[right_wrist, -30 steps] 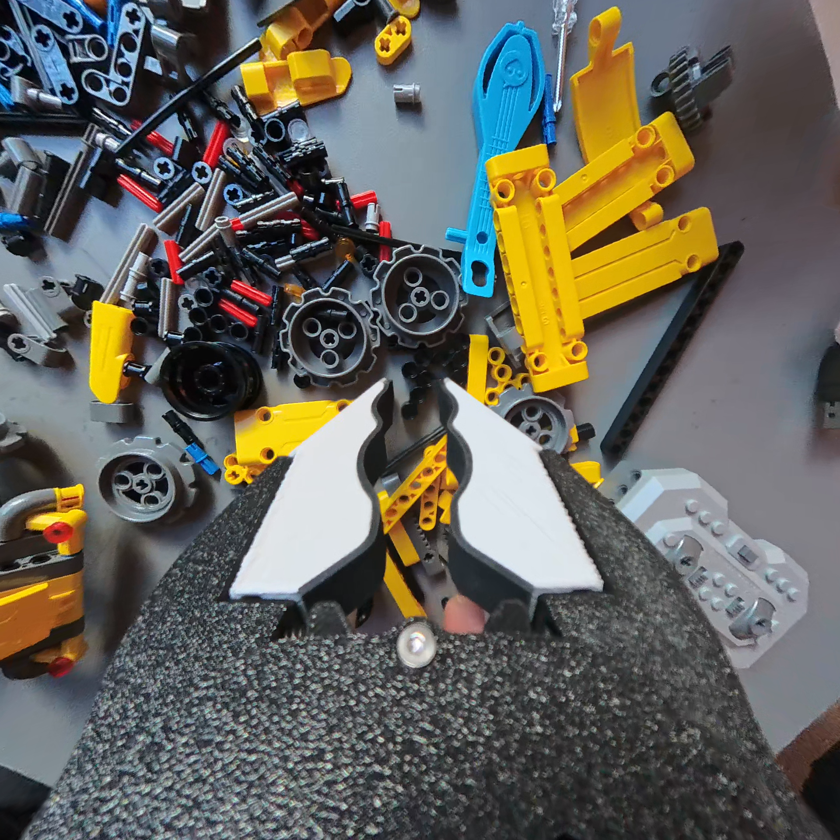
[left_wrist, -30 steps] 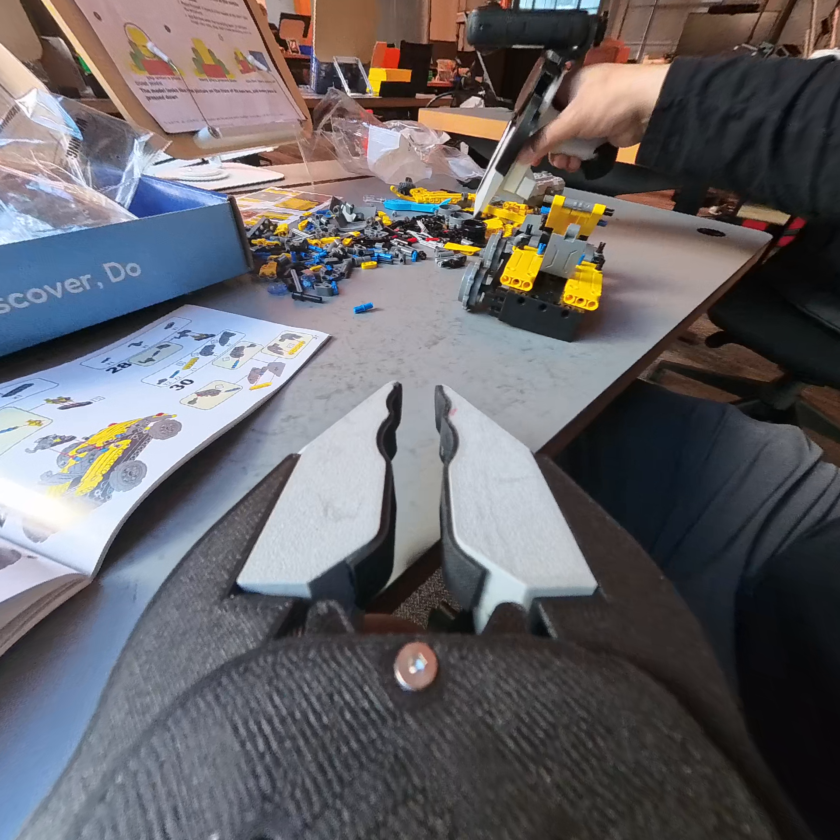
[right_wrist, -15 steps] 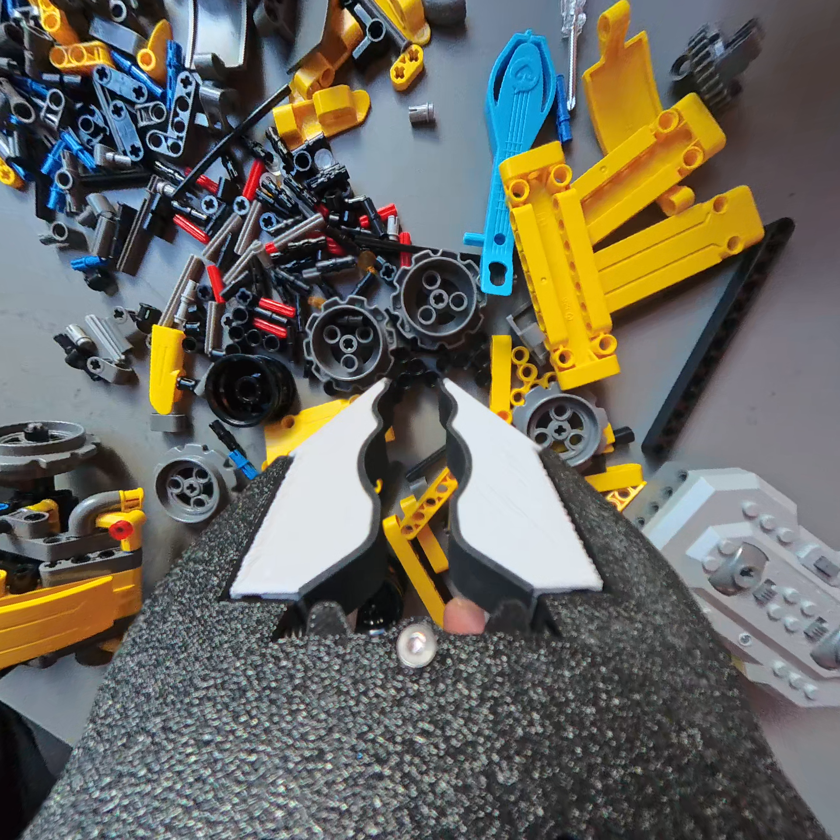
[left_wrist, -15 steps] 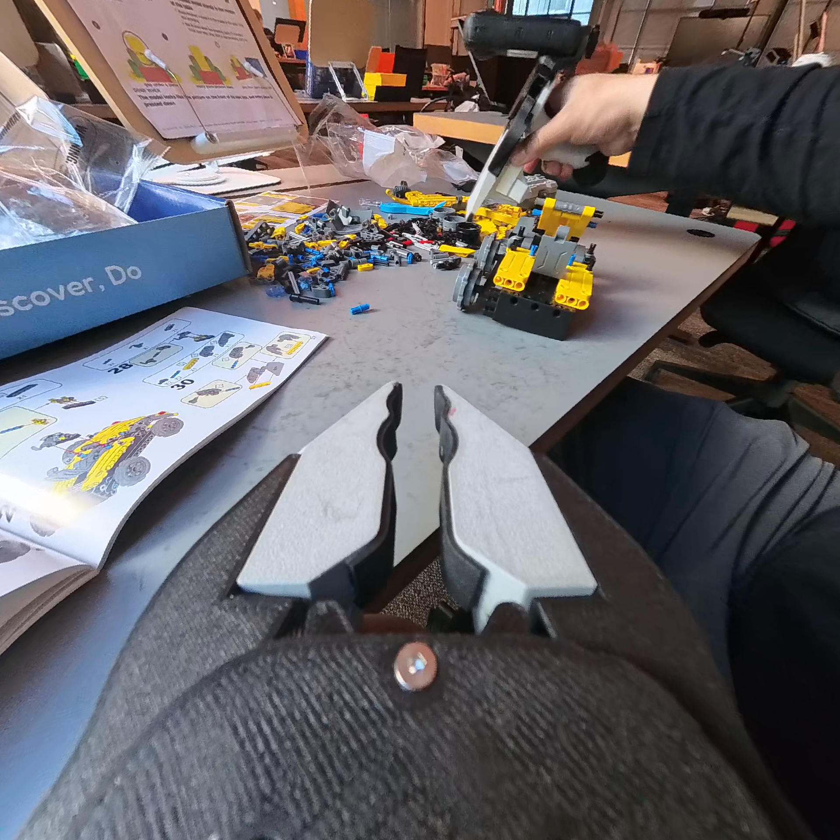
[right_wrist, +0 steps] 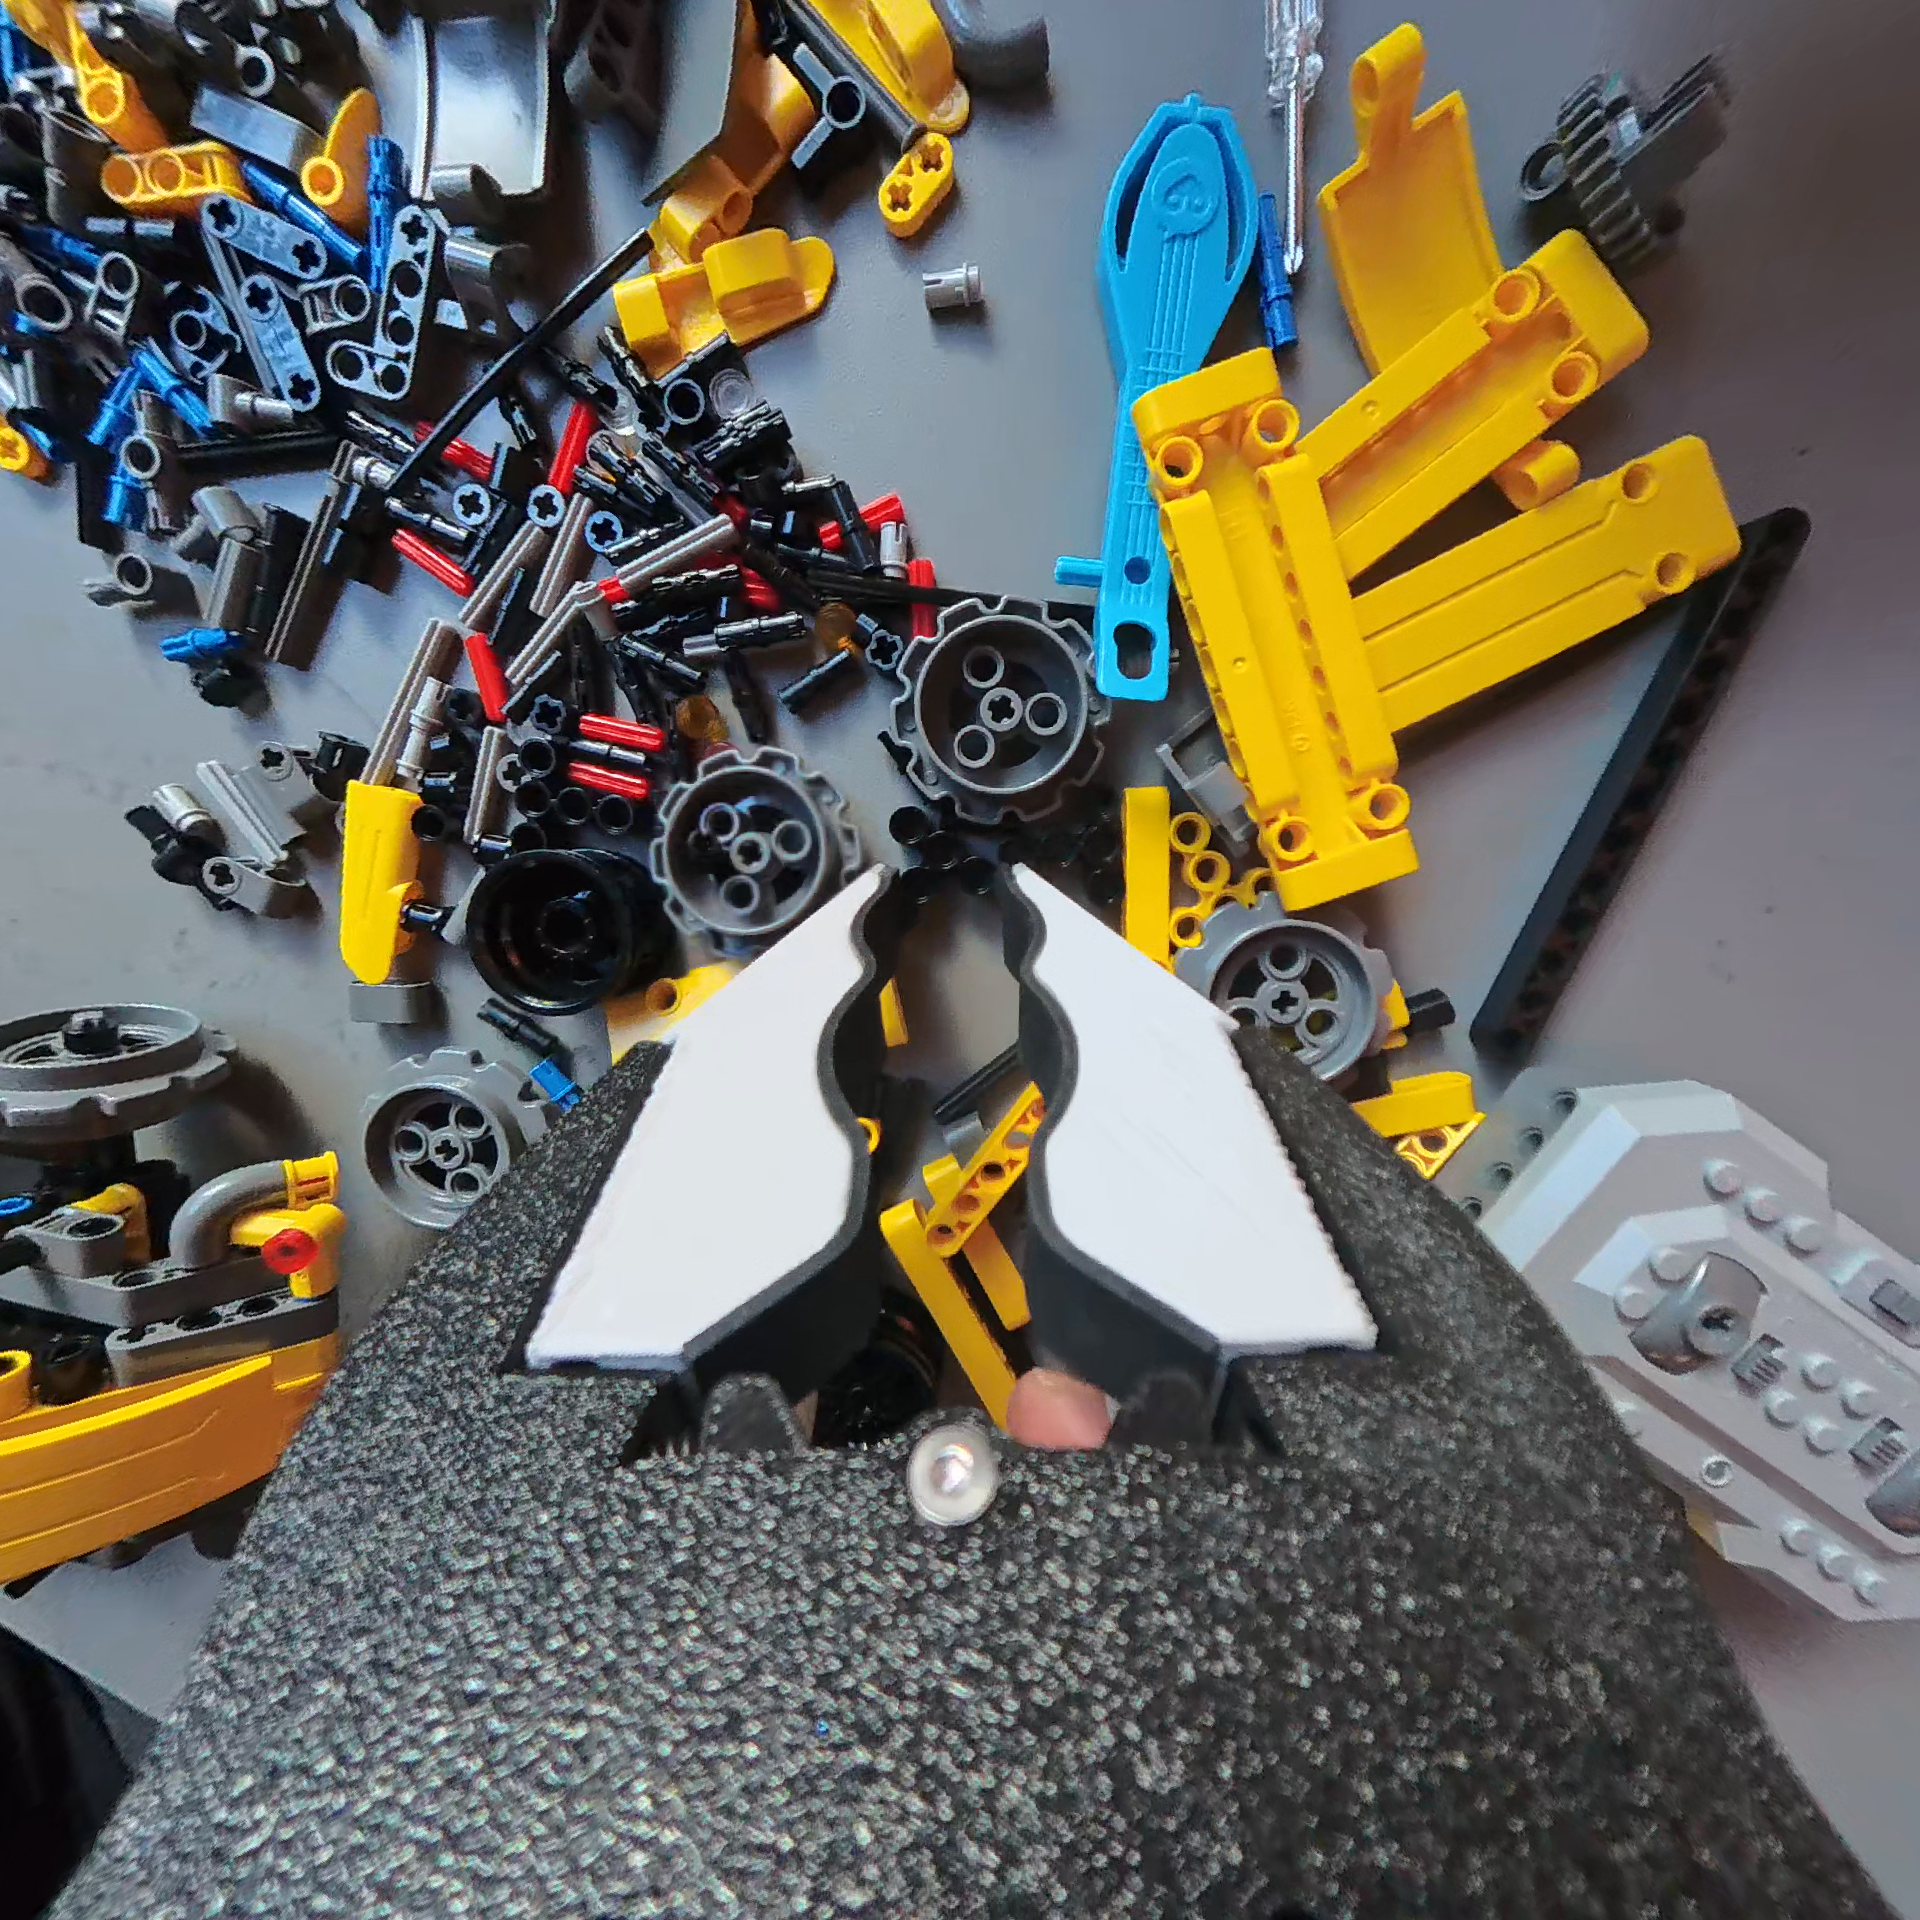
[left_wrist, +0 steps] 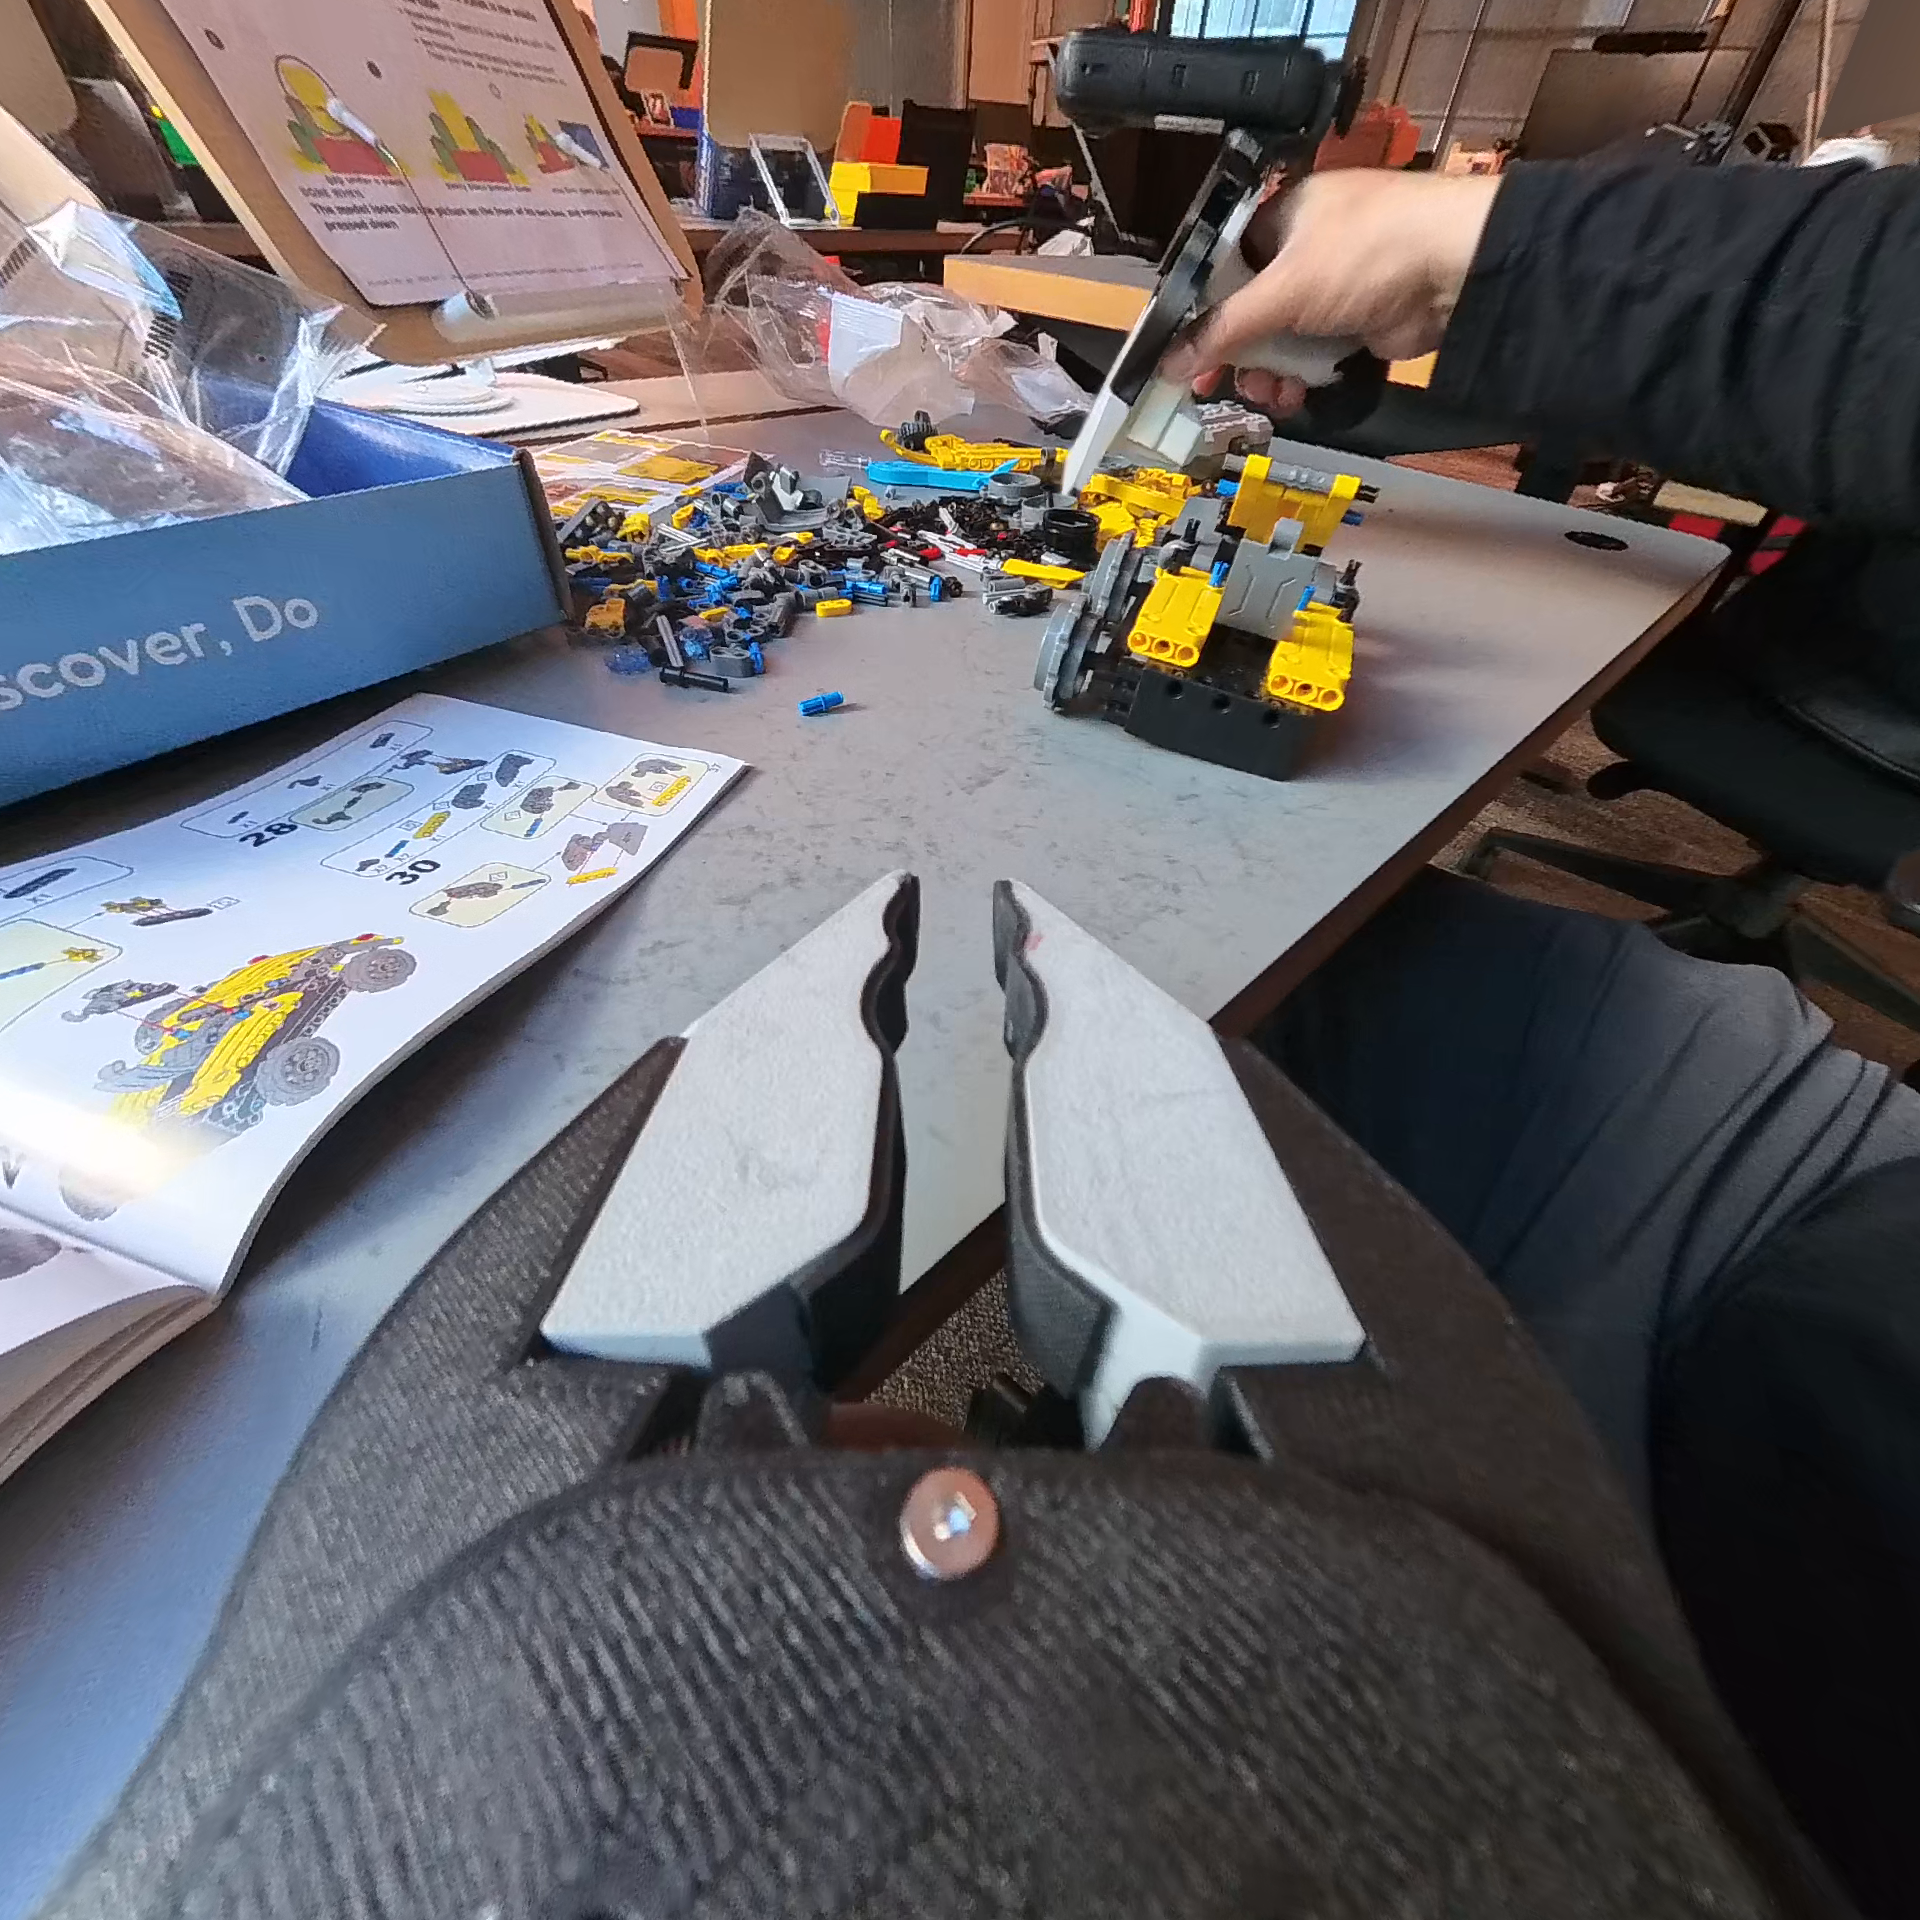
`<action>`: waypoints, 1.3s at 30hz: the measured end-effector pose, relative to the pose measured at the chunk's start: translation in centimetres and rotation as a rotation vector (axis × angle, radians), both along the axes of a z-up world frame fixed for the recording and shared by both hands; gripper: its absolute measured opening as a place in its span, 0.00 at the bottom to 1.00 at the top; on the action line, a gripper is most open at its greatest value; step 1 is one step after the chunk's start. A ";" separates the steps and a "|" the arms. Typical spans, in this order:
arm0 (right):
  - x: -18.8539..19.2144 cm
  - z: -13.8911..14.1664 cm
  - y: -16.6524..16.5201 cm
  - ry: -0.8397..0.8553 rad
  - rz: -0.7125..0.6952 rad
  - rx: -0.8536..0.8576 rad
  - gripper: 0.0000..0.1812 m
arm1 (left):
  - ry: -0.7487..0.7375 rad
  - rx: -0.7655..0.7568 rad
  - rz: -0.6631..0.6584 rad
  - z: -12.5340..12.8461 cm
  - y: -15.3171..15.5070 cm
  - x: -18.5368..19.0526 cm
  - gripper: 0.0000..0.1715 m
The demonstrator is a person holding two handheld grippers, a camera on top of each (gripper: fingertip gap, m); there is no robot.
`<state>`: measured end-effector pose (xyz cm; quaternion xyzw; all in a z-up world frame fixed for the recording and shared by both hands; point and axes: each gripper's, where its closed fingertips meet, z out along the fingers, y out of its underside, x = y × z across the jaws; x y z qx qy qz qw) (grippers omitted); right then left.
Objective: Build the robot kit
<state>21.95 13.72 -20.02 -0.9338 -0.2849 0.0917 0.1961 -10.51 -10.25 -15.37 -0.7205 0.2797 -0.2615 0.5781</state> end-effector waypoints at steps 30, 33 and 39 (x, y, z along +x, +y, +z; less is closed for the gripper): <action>1.5 0.8 -0.5 -0.026 -0.022 0.021 0.07 | 0.003 -0.008 -0.011 -0.1 -0.2 0.2 0.06; 1.7 -0.2 -1.0 -0.061 -0.004 -0.023 0.13 | 0.005 -0.008 -0.015 -0.1 -0.2 0.4 0.06; 1.5 -0.4 -0.6 -0.081 0.013 -0.006 0.04 | 0.001 -0.009 -0.012 -0.1 -0.2 0.3 0.06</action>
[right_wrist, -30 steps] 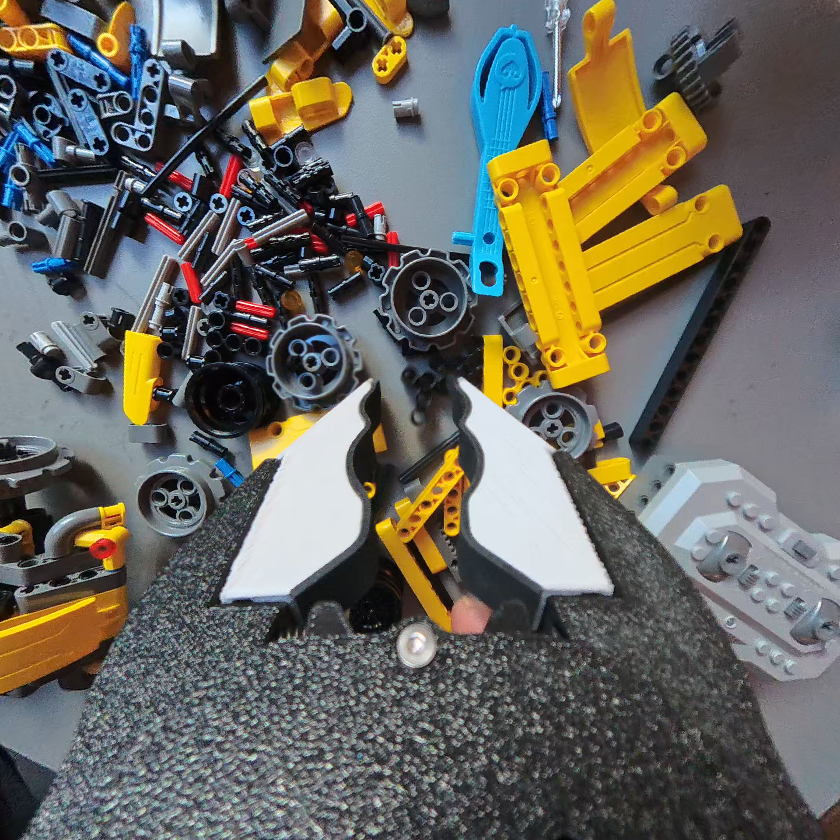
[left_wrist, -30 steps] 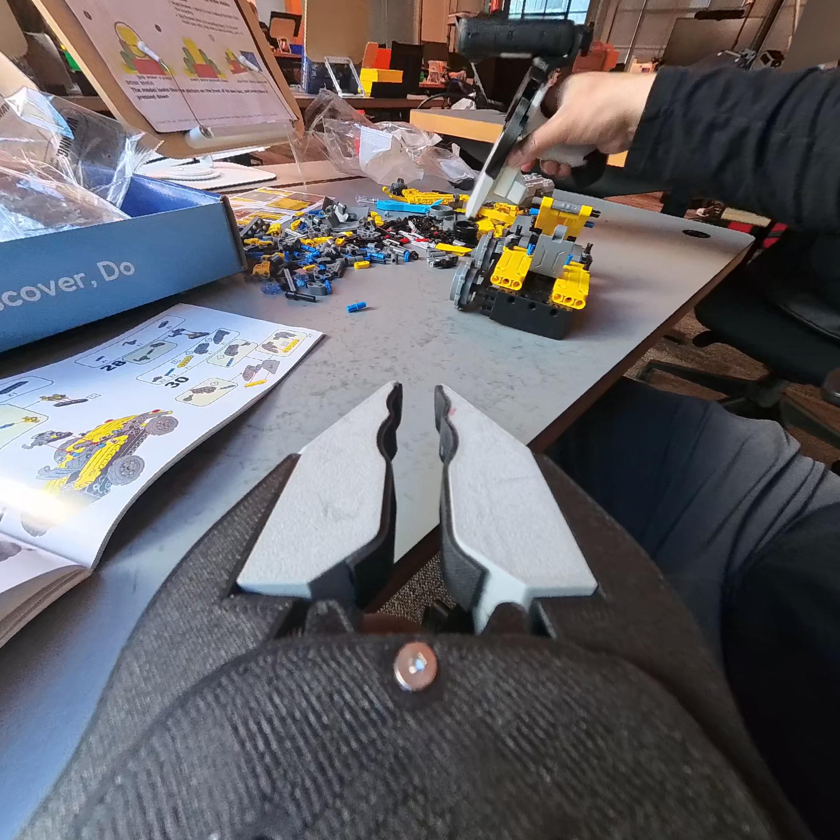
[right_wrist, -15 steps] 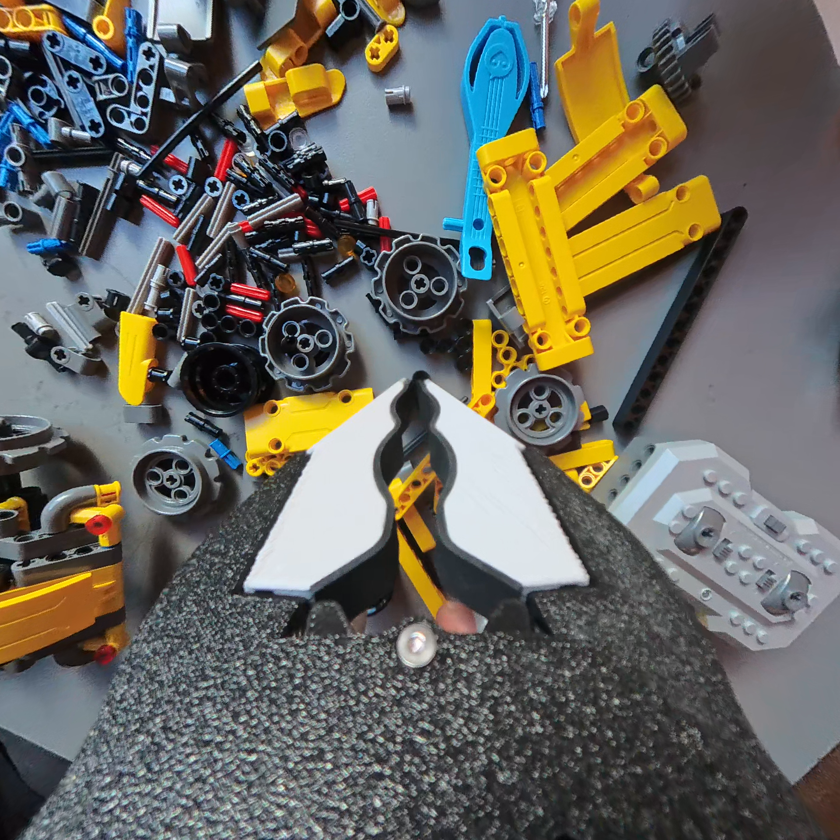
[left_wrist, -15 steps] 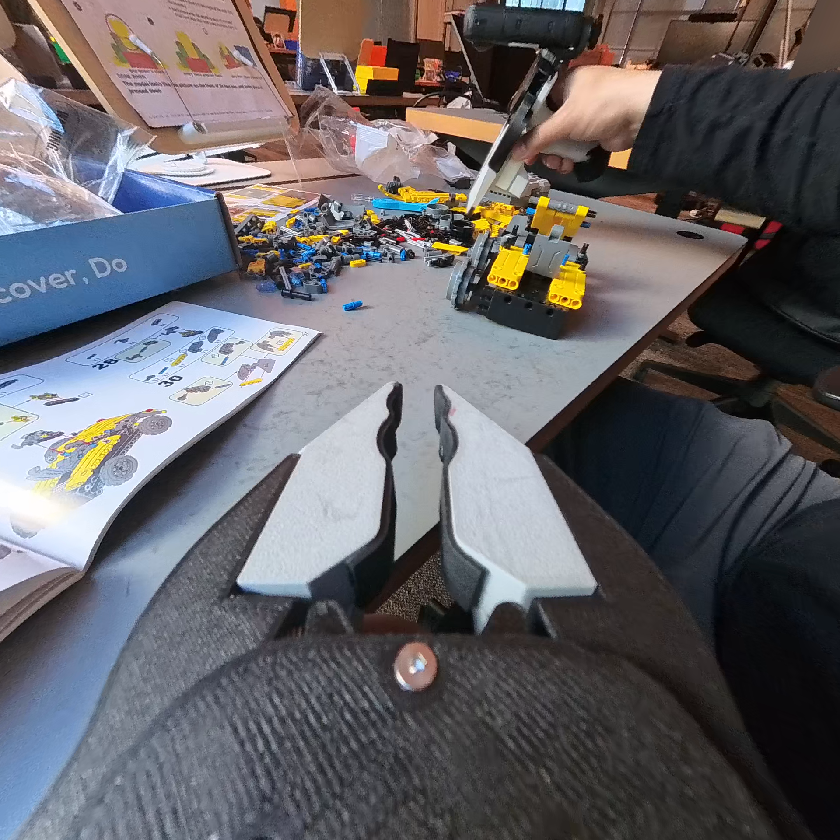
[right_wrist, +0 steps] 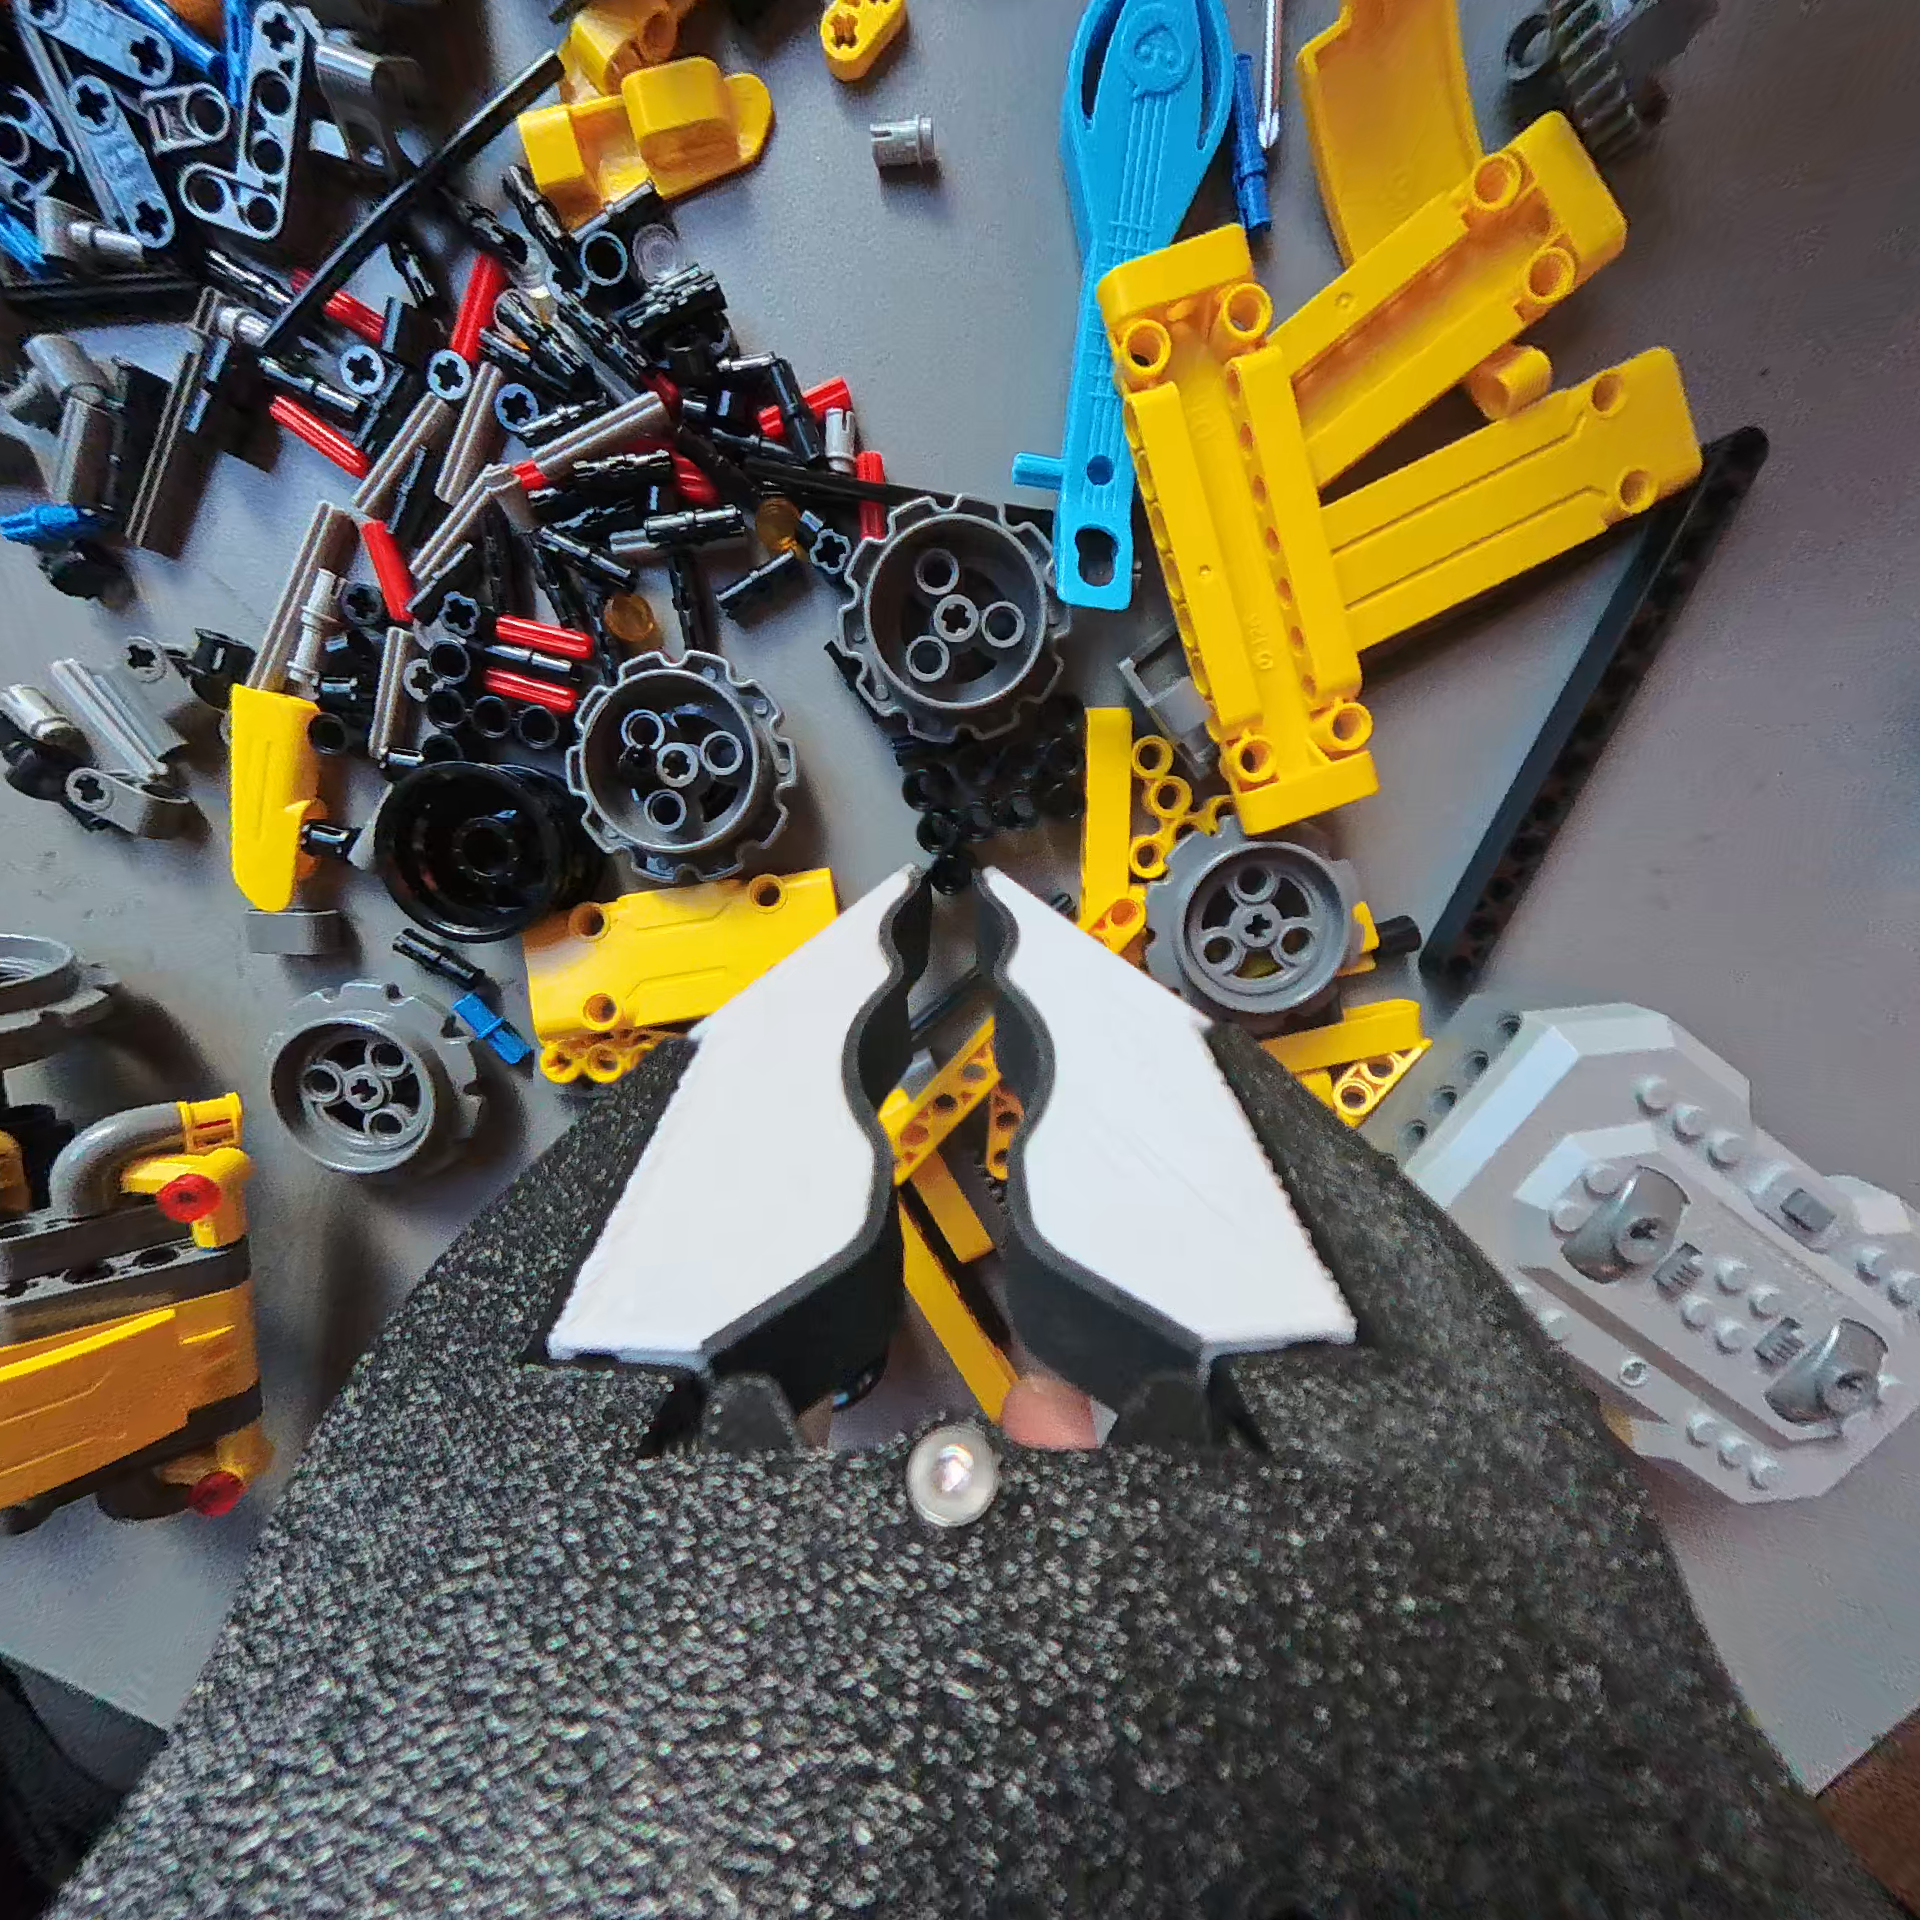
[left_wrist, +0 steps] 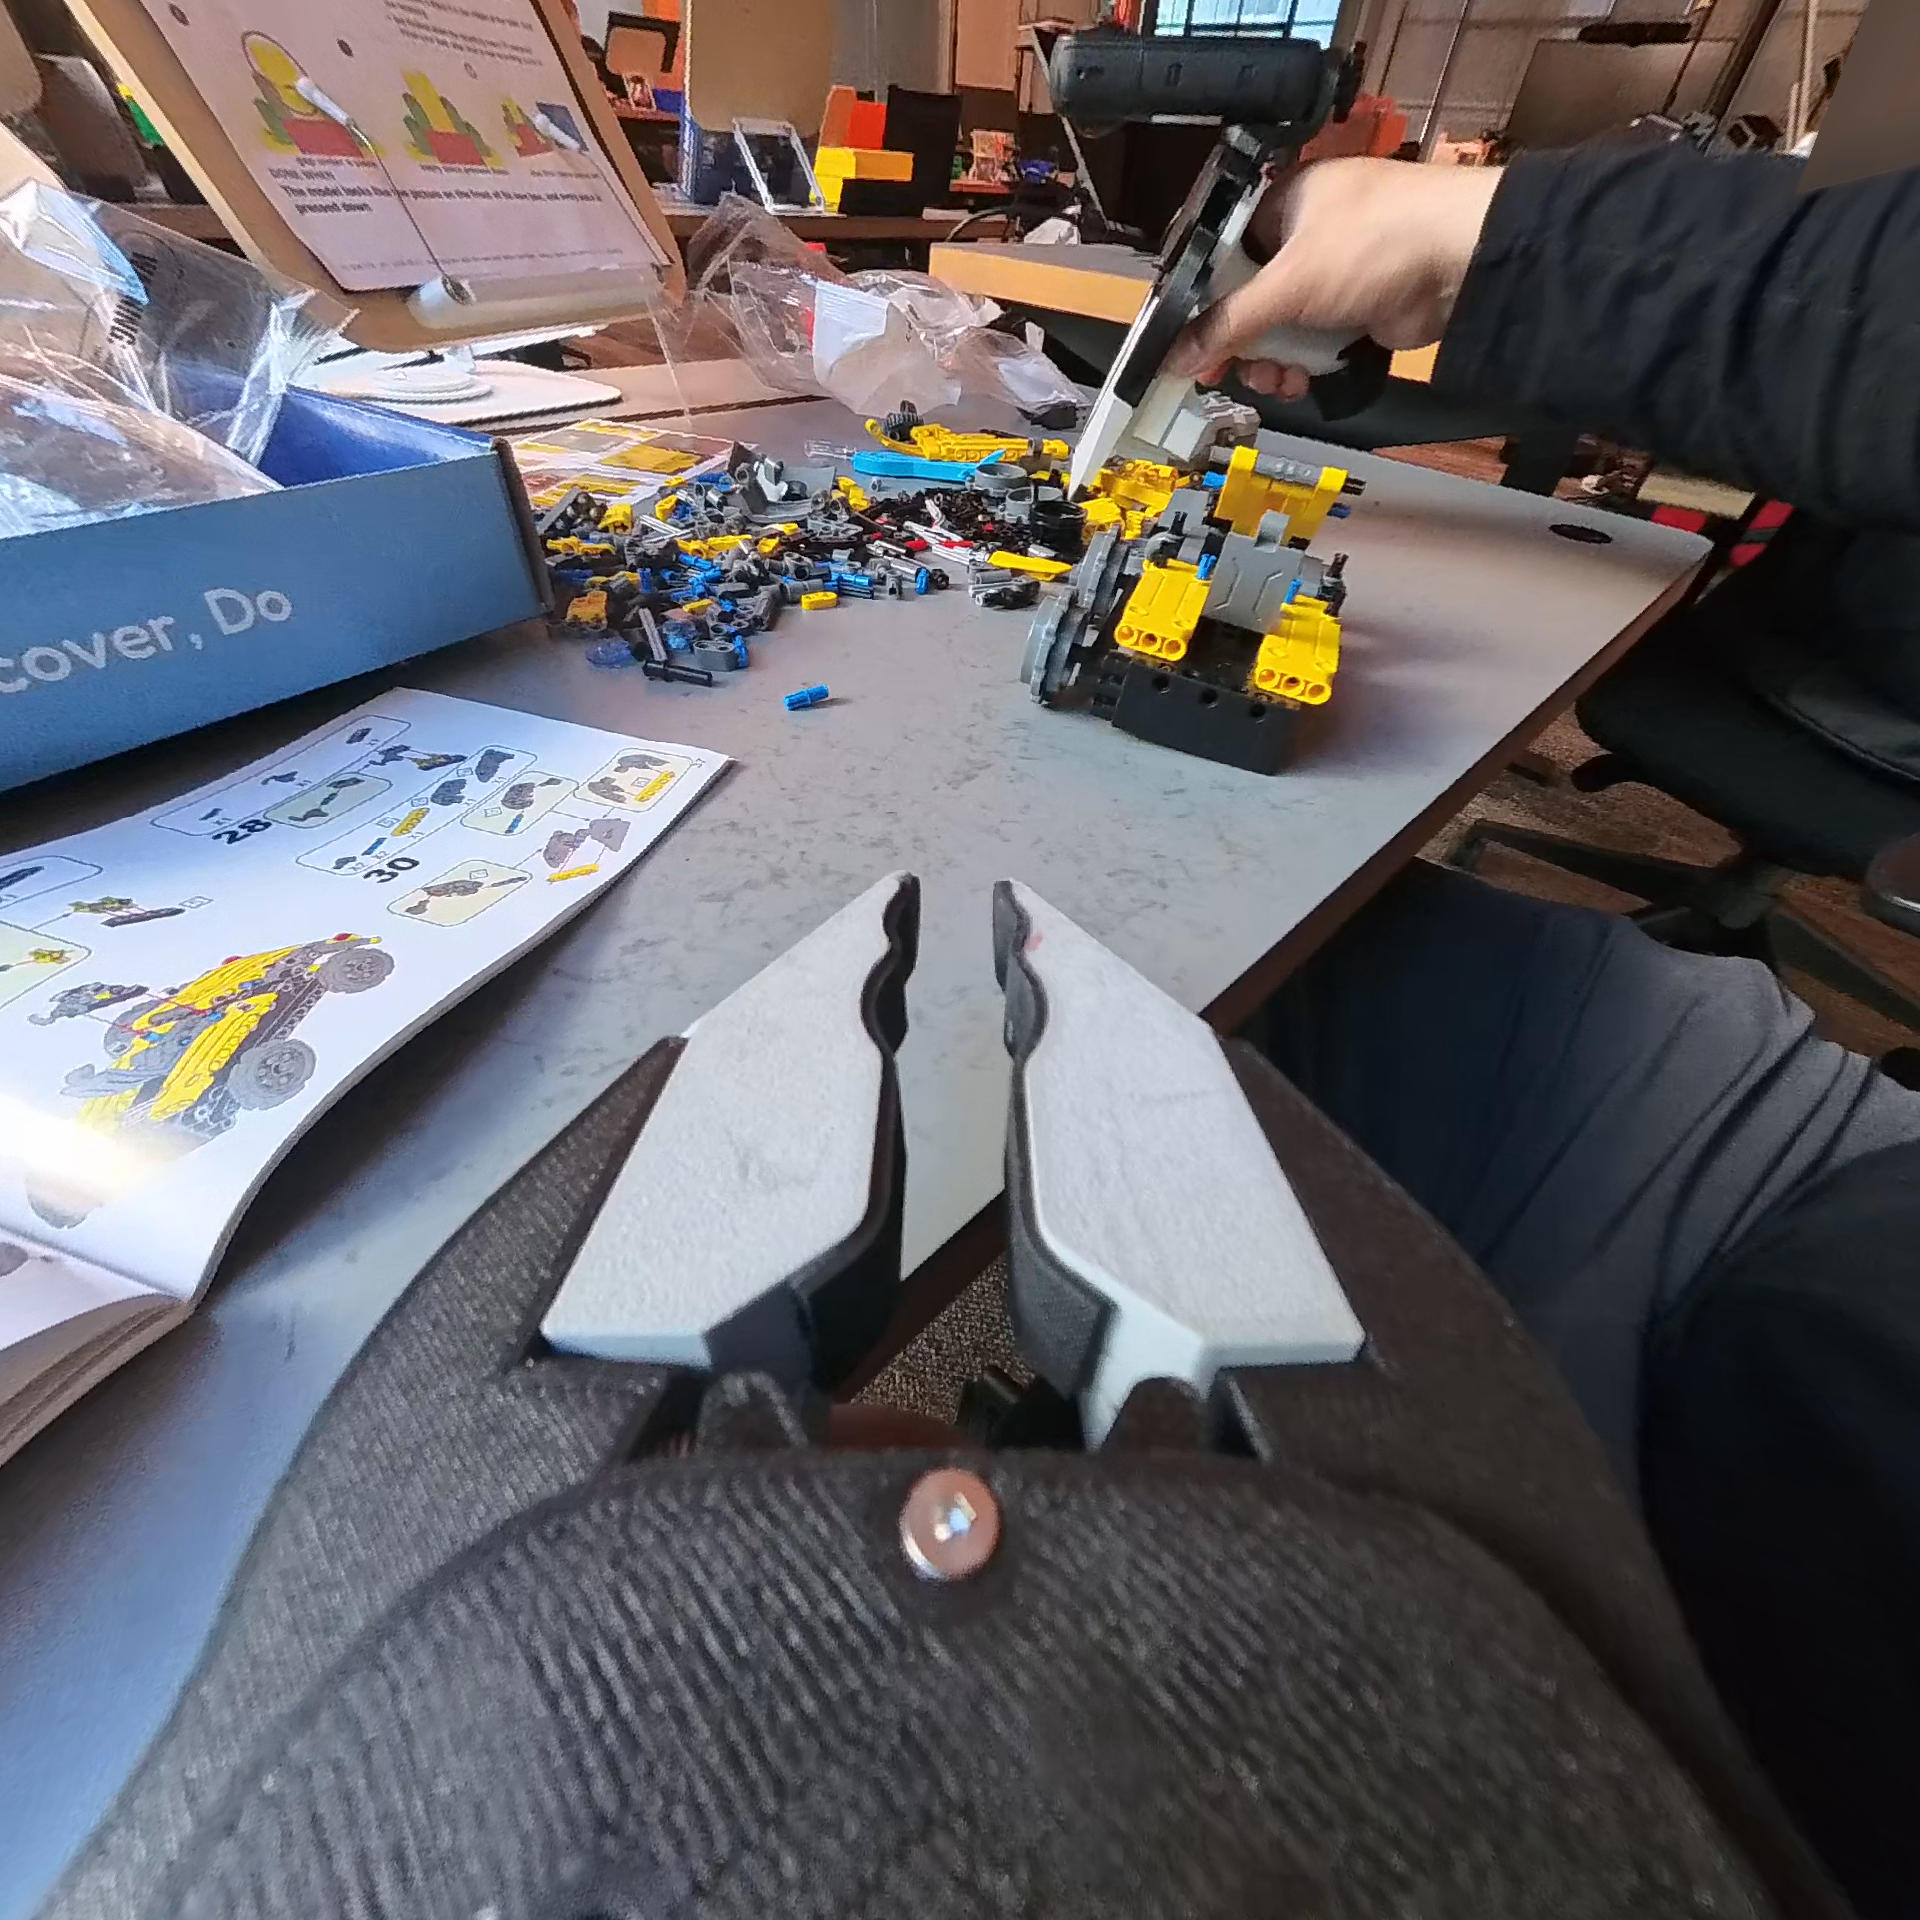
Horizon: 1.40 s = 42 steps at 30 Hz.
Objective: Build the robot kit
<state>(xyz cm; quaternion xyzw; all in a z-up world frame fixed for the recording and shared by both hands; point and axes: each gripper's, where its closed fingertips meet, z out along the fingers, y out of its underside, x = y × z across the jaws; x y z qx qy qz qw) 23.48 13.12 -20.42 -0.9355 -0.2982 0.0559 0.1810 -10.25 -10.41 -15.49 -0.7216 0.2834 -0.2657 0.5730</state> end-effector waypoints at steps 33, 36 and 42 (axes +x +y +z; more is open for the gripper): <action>0.6 1.2 -18.4 0.151 0.072 -0.009 0.08 | 0.004 -0.029 0.141 0.1 0.8 0.9 0.00; 0.7 1.6 -18.7 0.151 0.048 0.051 0.13 | 0.031 0.046 0.190 1.1 0.5 1.1 0.00; 1.1 2.4 -19.7 0.218 -0.014 0.119 0.14 | 0.100 0.101 0.271 1.1 1.0 0.1 0.00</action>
